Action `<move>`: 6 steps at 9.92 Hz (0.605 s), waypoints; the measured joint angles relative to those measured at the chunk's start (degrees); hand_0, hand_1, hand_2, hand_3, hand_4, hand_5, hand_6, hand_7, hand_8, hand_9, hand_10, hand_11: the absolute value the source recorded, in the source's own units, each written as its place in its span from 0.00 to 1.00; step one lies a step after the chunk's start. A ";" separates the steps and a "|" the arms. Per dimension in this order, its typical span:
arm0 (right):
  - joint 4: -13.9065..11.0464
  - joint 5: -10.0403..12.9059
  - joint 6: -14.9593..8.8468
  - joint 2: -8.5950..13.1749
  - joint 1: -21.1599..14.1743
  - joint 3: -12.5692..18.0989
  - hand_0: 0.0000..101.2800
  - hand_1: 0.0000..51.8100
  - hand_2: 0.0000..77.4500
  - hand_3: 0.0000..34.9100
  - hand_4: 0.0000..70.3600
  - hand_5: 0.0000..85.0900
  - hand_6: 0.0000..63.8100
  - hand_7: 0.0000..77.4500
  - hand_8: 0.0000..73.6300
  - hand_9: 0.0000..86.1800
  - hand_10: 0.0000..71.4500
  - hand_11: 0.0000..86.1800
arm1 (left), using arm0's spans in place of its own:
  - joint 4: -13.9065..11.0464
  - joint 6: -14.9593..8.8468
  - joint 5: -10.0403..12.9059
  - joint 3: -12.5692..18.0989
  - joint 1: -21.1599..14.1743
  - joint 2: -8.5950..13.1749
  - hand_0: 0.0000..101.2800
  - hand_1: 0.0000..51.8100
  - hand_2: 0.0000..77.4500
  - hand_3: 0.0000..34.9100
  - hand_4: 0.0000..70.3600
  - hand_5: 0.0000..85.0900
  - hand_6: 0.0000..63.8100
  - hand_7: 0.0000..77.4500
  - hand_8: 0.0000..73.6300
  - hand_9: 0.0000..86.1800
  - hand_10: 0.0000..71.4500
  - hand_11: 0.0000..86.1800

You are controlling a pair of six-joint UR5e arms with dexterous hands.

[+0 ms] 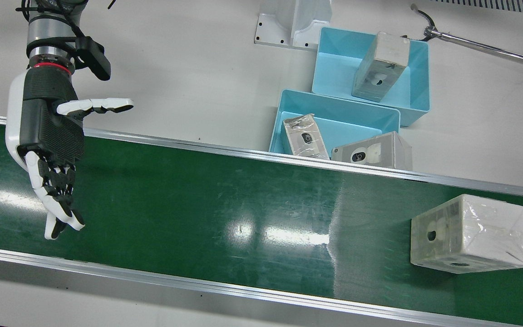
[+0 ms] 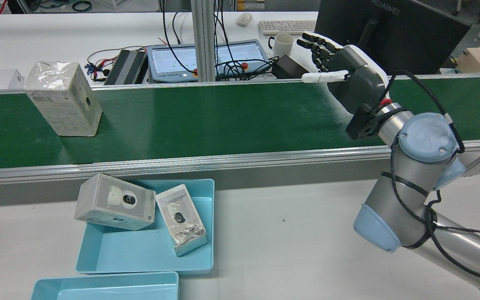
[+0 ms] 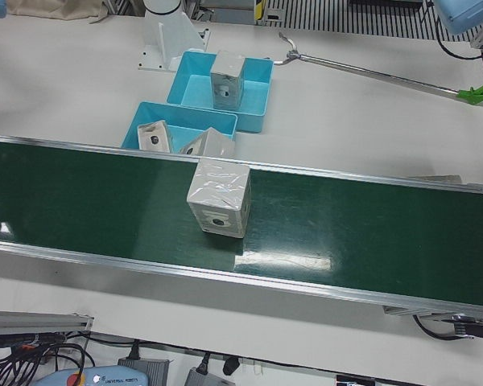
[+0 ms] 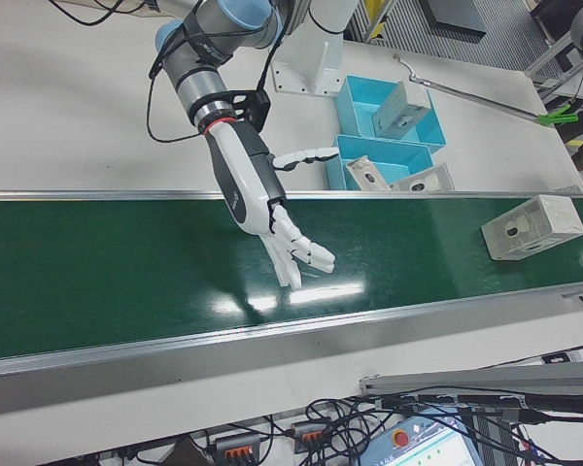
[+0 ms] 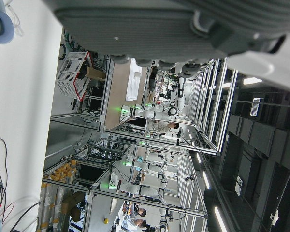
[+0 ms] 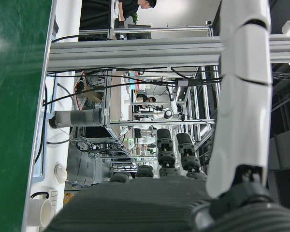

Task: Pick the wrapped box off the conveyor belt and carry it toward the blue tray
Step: 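Move the right hand along the belt toward the approaching wrapped box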

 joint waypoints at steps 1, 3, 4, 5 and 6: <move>-0.09 0.26 0.08 1.47 -0.31 -1.17 0.46 0.28 0.11 0.00 0.10 0.19 0.07 0.18 0.01 0.02 0.00 0.01 | 0.00 0.00 0.00 0.00 0.00 0.00 0.00 0.00 0.01 0.00 0.00 0.01 0.01 0.01 0.01 0.01 0.01 0.01; -0.23 2.39 -0.15 3.23 -1.48 -2.57 0.47 0.28 0.12 0.00 0.10 0.19 0.08 0.21 0.03 0.02 0.00 0.01 | 0.00 0.00 0.00 0.00 0.00 0.00 0.00 0.00 0.01 0.00 0.00 0.01 0.01 0.01 0.01 0.01 0.01 0.01; -0.30 3.11 -0.23 3.86 -2.38 -3.14 0.47 0.31 0.15 0.00 0.10 0.18 0.08 0.21 0.01 0.02 0.00 0.01 | 0.00 0.00 0.00 0.00 0.00 0.00 0.00 0.00 0.01 0.00 0.00 0.01 0.01 0.01 0.01 0.01 0.01 0.01; -0.35 3.68 -0.29 4.30 -3.33 -3.49 0.47 0.33 0.15 0.00 0.10 0.18 0.08 0.21 0.01 0.02 0.00 0.01 | 0.00 0.00 0.00 0.00 0.00 0.00 0.00 0.00 0.01 0.00 0.00 0.01 0.01 0.01 0.01 0.01 0.01 0.01; -0.39 4.41 -0.37 4.60 -4.18 -3.65 0.47 0.33 0.15 0.00 0.10 0.18 0.08 0.21 0.01 0.02 0.00 0.01 | 0.00 0.00 0.00 0.00 0.00 0.00 0.00 0.00 0.01 0.00 0.00 0.01 0.01 0.01 0.01 0.01 0.01 0.01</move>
